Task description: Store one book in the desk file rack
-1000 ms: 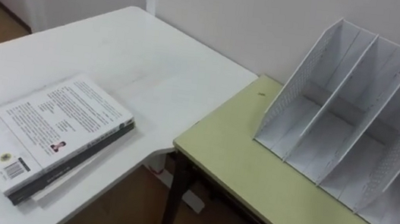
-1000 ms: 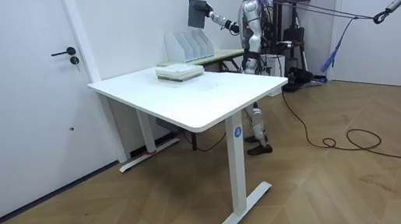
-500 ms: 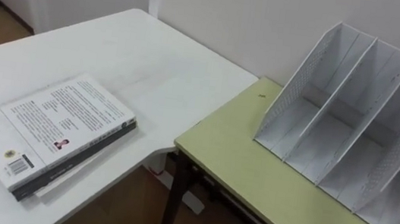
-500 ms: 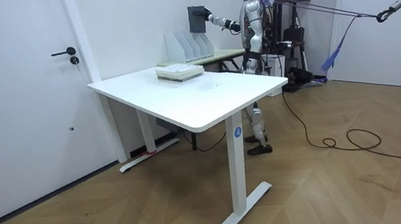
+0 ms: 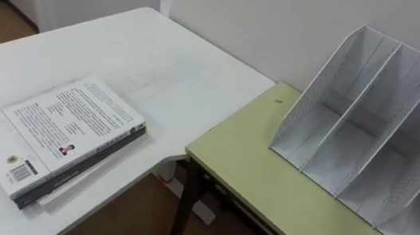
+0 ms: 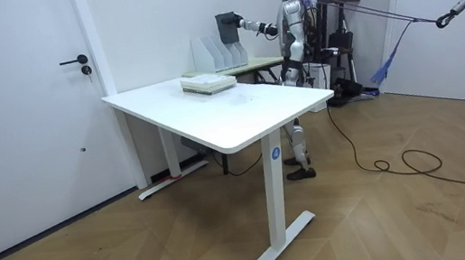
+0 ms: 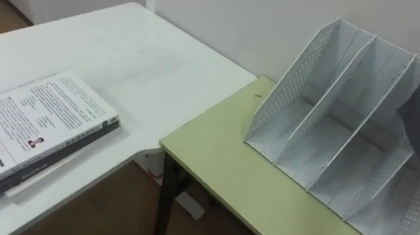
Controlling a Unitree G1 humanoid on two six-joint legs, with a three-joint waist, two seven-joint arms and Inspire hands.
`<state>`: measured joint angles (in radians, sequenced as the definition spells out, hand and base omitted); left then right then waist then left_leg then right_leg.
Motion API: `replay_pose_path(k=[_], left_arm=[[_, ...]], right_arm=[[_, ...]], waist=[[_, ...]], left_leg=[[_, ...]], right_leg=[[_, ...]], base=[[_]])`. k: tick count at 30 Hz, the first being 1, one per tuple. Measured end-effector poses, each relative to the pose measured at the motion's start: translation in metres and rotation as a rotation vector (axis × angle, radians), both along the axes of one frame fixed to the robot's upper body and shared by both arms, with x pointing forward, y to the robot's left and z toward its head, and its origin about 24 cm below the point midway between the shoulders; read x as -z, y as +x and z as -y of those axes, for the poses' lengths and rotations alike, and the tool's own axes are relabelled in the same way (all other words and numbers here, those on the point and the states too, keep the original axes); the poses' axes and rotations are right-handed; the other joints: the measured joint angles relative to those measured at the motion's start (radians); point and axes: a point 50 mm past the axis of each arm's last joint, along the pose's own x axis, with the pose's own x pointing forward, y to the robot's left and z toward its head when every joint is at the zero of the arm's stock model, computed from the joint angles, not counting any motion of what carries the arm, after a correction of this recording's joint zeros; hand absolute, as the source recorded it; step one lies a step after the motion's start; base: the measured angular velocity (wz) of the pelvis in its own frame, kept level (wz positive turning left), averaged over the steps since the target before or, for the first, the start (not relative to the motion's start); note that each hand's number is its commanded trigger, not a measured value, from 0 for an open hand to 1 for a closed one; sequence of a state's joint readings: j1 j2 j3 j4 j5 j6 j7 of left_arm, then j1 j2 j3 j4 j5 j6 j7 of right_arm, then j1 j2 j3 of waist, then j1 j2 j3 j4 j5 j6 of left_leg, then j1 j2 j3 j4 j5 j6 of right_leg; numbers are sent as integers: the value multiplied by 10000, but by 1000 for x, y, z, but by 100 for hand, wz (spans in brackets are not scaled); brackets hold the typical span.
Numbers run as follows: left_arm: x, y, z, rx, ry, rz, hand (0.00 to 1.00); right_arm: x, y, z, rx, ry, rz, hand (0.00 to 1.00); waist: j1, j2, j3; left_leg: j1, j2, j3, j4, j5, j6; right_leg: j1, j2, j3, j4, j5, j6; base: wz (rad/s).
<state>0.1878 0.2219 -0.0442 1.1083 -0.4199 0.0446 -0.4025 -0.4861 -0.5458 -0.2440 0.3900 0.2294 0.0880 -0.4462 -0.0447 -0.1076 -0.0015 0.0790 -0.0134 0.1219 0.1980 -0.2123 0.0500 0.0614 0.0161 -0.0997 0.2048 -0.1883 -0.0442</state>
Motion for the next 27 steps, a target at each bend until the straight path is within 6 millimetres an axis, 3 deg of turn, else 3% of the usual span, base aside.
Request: replay_pose_path(k=[9, 18, 27], left_arm=[[-3, -2, -1, 75, 163, 96, 0], [-3, -4, -2, -55, 355, -75, 0], [-3, -9, -6, -456, 393, -198, 0]], right_arm=[[8, 16, 7, -431, 640, -844, 100], [15, 14, 14, -372, 1806, -848, 100], [26, 12, 18, -50, 2940, -966, 100]], waist=[[-63, -14, -24], [-46, 161, -120], [-30, 155, -76]], left_leg=[[-32, -29, -256, 78, -2, -2], [-81, -35, -323, 71, 0, -1], [-47, -55, -439, 65, 2, -7]], right_leg=[[84, -60, -125, -67, 0, -2], [123, -121, -455, -9, 5, -5], [266, -147, -675, -143, 1, -5]], base=[[6], [2], [4]])
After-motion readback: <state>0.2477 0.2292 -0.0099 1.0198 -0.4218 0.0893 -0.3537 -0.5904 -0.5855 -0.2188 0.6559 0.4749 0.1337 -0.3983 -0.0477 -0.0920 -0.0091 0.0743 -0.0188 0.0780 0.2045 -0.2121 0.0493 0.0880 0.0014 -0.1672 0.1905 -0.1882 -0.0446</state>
